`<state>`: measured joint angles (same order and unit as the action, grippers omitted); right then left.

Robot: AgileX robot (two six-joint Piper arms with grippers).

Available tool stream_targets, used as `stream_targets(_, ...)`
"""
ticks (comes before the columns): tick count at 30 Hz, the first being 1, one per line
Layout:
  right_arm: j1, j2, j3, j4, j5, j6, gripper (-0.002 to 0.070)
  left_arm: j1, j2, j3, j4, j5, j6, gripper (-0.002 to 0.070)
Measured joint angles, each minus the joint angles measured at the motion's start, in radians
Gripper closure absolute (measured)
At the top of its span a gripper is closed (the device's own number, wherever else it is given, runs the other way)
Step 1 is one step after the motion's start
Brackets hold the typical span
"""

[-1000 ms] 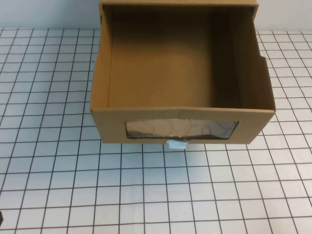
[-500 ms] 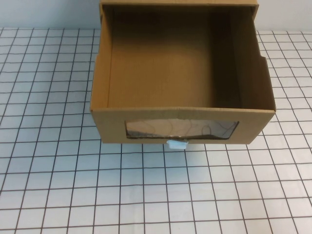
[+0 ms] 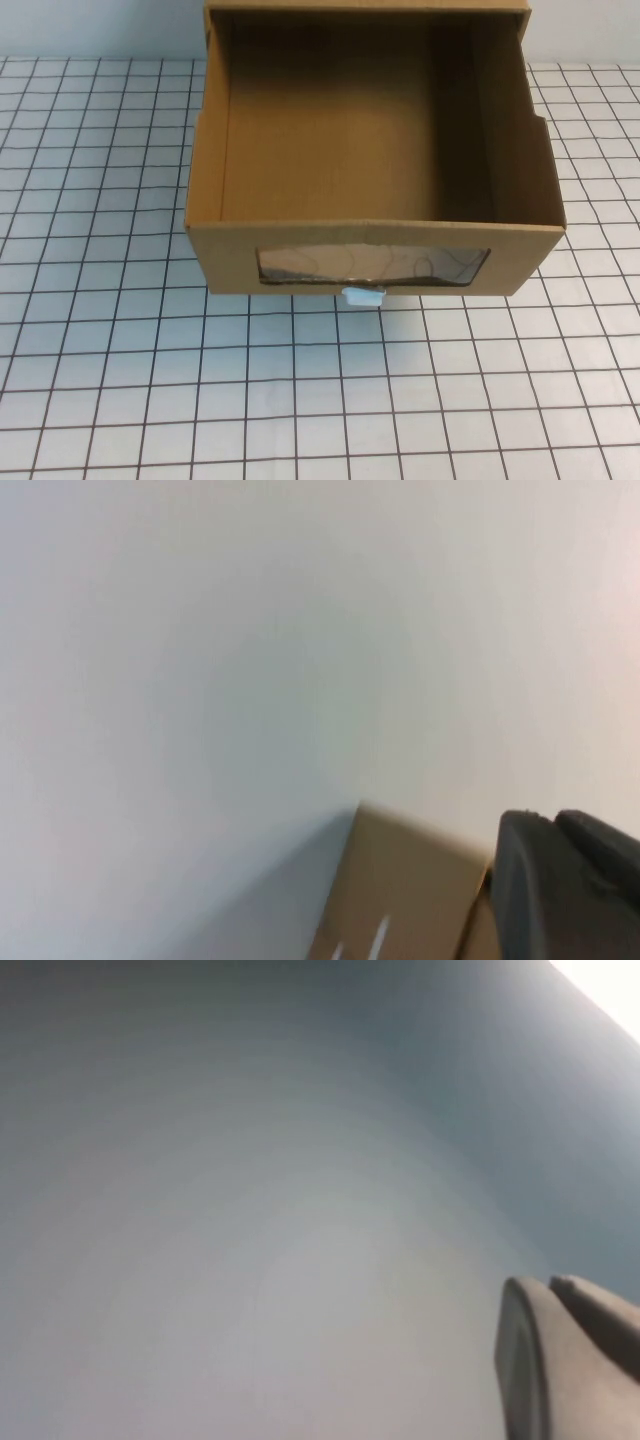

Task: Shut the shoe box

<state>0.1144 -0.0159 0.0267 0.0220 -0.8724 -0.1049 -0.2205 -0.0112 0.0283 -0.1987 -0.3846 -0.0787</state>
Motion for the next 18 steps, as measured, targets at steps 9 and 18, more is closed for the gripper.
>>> stream_targets(9, 0.000, 0.000, -0.188, -0.033, -0.083, 0.093, 0.0691, 0.000, -0.004, -0.049, -0.016, -0.595, -0.344, 0.0680)
stream_targets(18, 0.000, 0.064, -0.639, -0.082, 0.208, 0.397, 0.0691, 0.000, 0.007, -0.471, -0.017, -0.248, -0.096, 0.0680)
